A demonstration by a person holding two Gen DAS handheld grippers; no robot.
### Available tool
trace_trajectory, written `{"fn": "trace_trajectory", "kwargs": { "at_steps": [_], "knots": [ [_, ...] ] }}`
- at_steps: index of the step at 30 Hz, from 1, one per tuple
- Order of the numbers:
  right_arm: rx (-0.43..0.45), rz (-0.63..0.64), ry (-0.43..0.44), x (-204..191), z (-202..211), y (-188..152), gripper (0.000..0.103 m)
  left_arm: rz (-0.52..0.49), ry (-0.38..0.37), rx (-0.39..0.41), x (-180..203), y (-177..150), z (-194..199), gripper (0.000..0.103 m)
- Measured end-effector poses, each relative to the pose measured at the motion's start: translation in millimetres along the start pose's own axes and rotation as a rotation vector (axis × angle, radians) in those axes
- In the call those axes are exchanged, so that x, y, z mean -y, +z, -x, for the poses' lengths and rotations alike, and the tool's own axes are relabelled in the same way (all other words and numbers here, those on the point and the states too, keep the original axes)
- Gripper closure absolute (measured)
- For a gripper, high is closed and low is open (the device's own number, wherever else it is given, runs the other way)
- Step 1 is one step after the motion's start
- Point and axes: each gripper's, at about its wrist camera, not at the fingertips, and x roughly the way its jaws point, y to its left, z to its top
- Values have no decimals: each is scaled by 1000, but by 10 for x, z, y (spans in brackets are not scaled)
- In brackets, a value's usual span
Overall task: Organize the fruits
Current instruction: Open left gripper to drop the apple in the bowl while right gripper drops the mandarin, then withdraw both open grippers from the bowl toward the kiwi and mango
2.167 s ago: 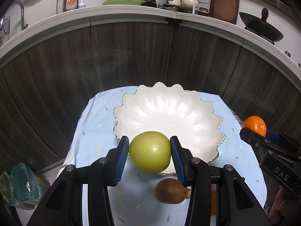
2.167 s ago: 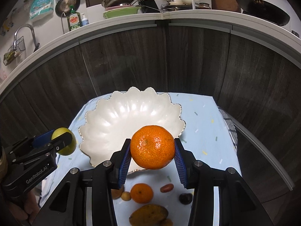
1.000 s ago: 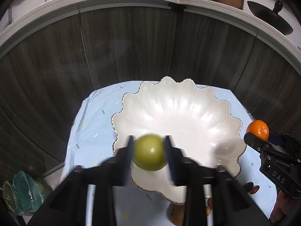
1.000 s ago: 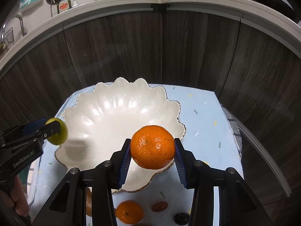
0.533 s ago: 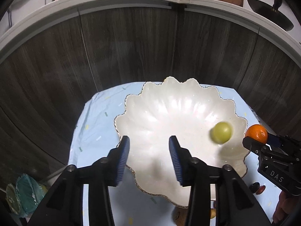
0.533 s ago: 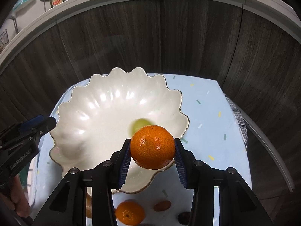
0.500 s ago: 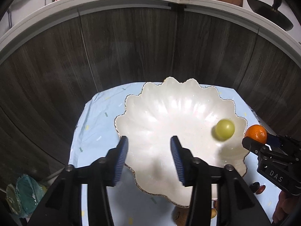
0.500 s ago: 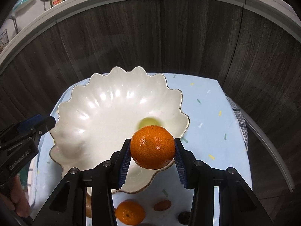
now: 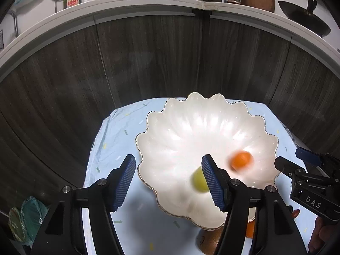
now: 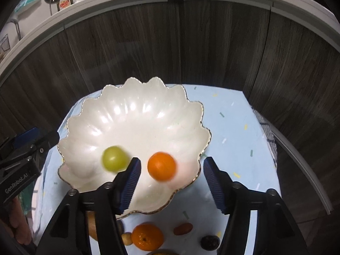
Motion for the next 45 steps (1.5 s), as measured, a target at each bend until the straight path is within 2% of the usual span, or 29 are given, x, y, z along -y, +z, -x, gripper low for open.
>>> {"fn": "trace_trajectory", "kwargs": {
  "at_steps": [3,5,9,16,29,45],
  "knots": [
    [8,4,-1,-8,39,13,40,3,3,4,-6,-2,33,38],
    [14,6,-3,-18,66,14,40,2,9,11,-11,-1,66,33],
    [26,6,-6,-39,129,5,33,1,14,26,-22,-7,142,30],
    [36,13,-8,-55,223,-16,33,5,14,38,-43,-22,247,25],
    [55,11,-19,5,429,-159,33,-24,8,59,36,-177,483,25],
    [57,-8,-31,125,672,-472,33,-56,-23,38,224,-462,644,25]
  ]
}}
